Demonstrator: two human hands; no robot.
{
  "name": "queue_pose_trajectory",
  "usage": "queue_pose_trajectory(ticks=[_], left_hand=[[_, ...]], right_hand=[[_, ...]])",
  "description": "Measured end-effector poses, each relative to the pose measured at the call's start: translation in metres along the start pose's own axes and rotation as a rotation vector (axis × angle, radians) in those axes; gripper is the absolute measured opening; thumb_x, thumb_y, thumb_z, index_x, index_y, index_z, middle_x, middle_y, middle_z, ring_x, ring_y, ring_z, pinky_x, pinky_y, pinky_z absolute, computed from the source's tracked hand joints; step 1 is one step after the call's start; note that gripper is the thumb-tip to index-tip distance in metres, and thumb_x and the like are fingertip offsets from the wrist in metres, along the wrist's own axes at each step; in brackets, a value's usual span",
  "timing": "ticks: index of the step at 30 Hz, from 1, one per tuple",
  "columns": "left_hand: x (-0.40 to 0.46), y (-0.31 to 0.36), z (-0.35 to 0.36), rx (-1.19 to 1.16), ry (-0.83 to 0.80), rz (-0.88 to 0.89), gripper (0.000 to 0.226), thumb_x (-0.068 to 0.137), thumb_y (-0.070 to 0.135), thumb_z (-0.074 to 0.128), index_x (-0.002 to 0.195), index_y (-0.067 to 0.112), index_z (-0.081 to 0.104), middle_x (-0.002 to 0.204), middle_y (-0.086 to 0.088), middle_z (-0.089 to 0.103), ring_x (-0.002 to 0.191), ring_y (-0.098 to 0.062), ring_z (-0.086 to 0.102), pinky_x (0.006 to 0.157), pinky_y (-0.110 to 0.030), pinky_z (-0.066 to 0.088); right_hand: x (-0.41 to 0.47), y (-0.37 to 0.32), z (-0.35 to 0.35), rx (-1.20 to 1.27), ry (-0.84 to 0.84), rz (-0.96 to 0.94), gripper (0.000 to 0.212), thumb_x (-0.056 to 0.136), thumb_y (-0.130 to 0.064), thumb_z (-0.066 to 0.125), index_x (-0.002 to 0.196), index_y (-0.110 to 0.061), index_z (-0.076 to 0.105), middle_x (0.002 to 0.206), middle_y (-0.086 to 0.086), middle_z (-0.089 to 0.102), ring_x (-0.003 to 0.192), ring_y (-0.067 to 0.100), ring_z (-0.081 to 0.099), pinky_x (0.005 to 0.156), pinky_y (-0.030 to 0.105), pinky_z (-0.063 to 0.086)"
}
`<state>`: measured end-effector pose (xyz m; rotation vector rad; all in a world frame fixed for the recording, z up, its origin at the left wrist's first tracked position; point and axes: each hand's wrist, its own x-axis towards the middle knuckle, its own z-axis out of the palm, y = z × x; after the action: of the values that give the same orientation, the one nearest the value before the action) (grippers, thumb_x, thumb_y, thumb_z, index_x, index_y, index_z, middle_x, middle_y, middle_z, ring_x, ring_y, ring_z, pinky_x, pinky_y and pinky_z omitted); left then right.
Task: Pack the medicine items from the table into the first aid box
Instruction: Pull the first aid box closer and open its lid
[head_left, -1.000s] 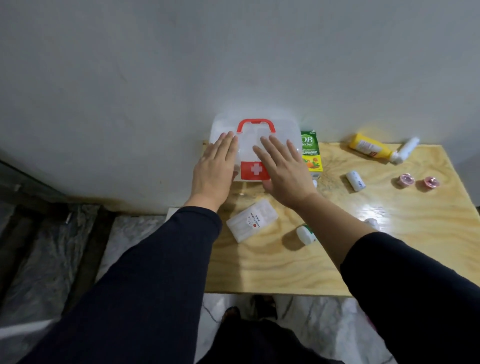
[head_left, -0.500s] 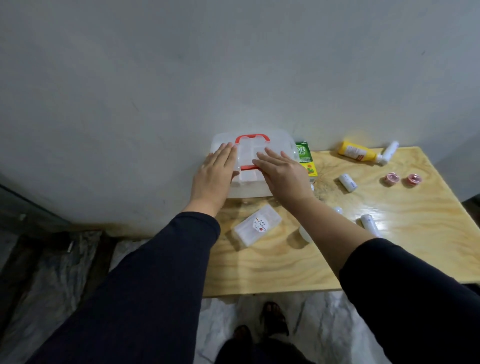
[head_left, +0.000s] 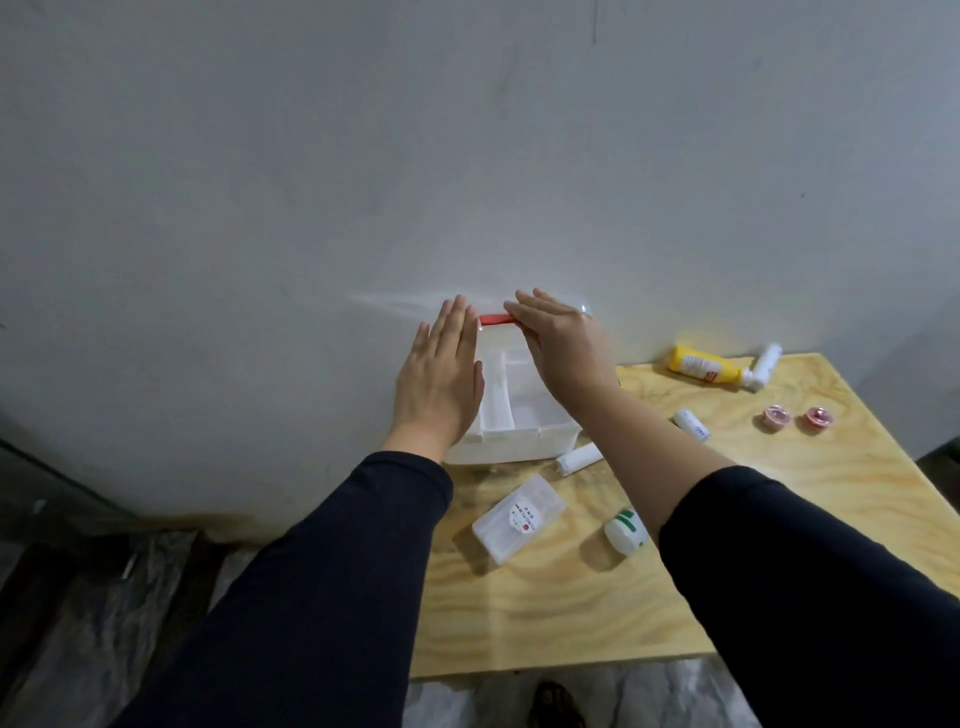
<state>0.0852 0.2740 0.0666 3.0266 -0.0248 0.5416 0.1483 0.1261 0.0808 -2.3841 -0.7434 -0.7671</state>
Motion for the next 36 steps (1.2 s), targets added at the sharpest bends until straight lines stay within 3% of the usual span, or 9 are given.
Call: queue_pose_trajectory(ticks=[11, 14, 18, 20, 24, 27, 29, 33, 36], left_hand=[[0.021, 0.003, 0.012, 0.091, -0.123, -0.028, 0.061, 0.106, 0.038, 0.019, 0.154, 0.006, 0.0, 0.163, -0.009, -0.002, 0.151, -0.021, -0.003, 0.122, -0.036, 0.003], [0.026, 0.009, 0.012, 0.063, -0.106, -0.052, 0.058, 0.106, 0.029, 0.023, 0.154, 0.005, 0.0, 0.163, -0.009, -0.002, 0.151, -0.021, -0.003, 0.122, -0.036, 0.004], [0.031, 0.007, 0.006, 0.04, -0.057, -0.003, 0.064, 0.098, -0.006, 0.033, 0.154, 0.003, 0.003, 0.163, -0.011, 0.002, 0.151, -0.022, 0.001, 0.123, -0.036, 0.007], [0.035, 0.005, 0.003, 0.029, -0.029, 0.023, 0.063, 0.098, -0.009, 0.032, 0.154, 0.003, 0.006, 0.163, -0.012, 0.005, 0.151, -0.022, 0.004, 0.123, -0.036, 0.008], [0.041, 0.004, 0.0, 0.003, 0.004, 0.024, 0.061, 0.098, -0.008, 0.036, 0.153, 0.002, 0.011, 0.162, -0.012, 0.011, 0.15, -0.022, 0.008, 0.123, -0.035, 0.01], [0.046, 0.002, -0.005, -0.009, 0.013, 0.023, 0.065, 0.097, -0.009, 0.04, 0.154, 0.003, 0.011, 0.163, -0.011, 0.01, 0.15, -0.021, 0.008, 0.122, -0.034, 0.01], [0.05, 0.001, -0.007, -0.017, 0.021, 0.019, 0.066, 0.097, -0.009, 0.041, 0.154, 0.004, 0.011, 0.163, -0.01, 0.011, 0.15, -0.02, 0.009, 0.122, -0.033, 0.011], [0.055, -0.001, -0.007, -0.085, 0.042, -0.018, 0.059, 0.099, -0.008, 0.037, 0.153, 0.007, 0.019, 0.161, -0.007, 0.02, 0.149, -0.019, 0.016, 0.121, -0.034, 0.016], [0.058, 0.0, -0.005, -0.122, 0.074, -0.012, 0.06, 0.096, -0.012, 0.038, 0.151, 0.01, 0.028, 0.158, -0.006, 0.029, 0.148, -0.018, 0.023, 0.12, -0.032, 0.019]], right_hand=[[-0.024, 0.018, 0.008, -0.057, -0.002, -0.065, 0.032, 0.076, 0.002, 0.076, 0.104, -0.014, 0.076, 0.109, 0.003, 0.075, 0.105, 0.025, 0.07, 0.061, 0.034, 0.062], [-0.014, 0.021, 0.008, -0.024, -0.012, -0.044, 0.032, 0.081, 0.0, 0.072, 0.108, -0.015, 0.074, 0.113, 0.003, 0.073, 0.109, 0.026, 0.068, 0.065, 0.04, 0.062], [-0.011, 0.024, 0.008, -0.009, 0.002, -0.033, 0.031, 0.081, -0.001, 0.071, 0.108, -0.015, 0.074, 0.112, 0.003, 0.074, 0.107, 0.026, 0.069, 0.066, 0.04, 0.062], [-0.012, 0.026, 0.009, -0.039, 0.02, -0.077, 0.031, 0.08, -0.001, 0.073, 0.109, -0.012, 0.074, 0.114, 0.006, 0.073, 0.108, 0.027, 0.068, 0.072, 0.041, 0.062], [-0.03, 0.03, 0.007, -0.203, -0.044, -0.241, 0.04, 0.089, -0.011, 0.063, 0.128, -0.007, 0.06, 0.135, 0.01, 0.06, 0.128, 0.029, 0.054, 0.104, 0.045, 0.047], [-0.054, 0.029, 0.009, -0.275, -0.133, -0.214, 0.041, 0.087, -0.02, 0.065, 0.126, -0.006, 0.061, 0.135, 0.011, 0.059, 0.128, 0.028, 0.054, 0.105, 0.046, 0.045], [-0.067, 0.028, 0.014, -0.254, -0.29, -0.098, 0.045, 0.087, -0.026, 0.068, 0.127, -0.007, 0.06, 0.137, 0.011, 0.058, 0.131, 0.027, 0.051, 0.106, 0.046, 0.042], [-0.087, 0.027, 0.02, -0.172, -0.715, 0.203, 0.056, 0.101, -0.049, 0.026, 0.151, -0.024, 0.022, 0.161, 0.003, 0.016, 0.15, 0.021, 0.007, 0.121, 0.046, 0.006], [-0.096, 0.024, 0.021, -0.196, -0.818, 0.196, 0.088, 0.078, -0.067, -0.017, 0.153, -0.028, 0.007, 0.163, 0.005, 0.0, 0.15, 0.025, -0.009, 0.118, 0.051, -0.008]])
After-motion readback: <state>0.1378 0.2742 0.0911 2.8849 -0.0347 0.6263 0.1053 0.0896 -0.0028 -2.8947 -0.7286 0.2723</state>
